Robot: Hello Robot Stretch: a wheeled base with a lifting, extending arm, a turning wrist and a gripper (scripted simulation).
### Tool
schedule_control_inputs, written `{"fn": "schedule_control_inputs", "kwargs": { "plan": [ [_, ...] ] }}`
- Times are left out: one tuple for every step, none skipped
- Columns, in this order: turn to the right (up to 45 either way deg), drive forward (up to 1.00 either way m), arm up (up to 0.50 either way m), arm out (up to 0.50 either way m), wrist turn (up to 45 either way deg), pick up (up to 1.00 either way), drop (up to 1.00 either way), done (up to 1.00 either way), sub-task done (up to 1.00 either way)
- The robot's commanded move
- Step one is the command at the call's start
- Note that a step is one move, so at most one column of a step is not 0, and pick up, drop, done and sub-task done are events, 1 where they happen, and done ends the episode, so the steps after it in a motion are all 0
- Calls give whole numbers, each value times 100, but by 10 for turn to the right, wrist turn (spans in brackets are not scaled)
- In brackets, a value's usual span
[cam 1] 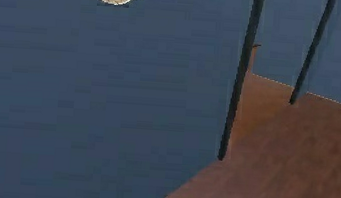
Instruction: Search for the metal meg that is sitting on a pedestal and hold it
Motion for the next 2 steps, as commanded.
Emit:
{"fn": "schedule_control_inputs", "kwargs": {
  "plan": [
    [-450,0,0,0,0,0,0,0,0],
    [-420,0,0,0,0,0,0,0,0]
  ]
}}
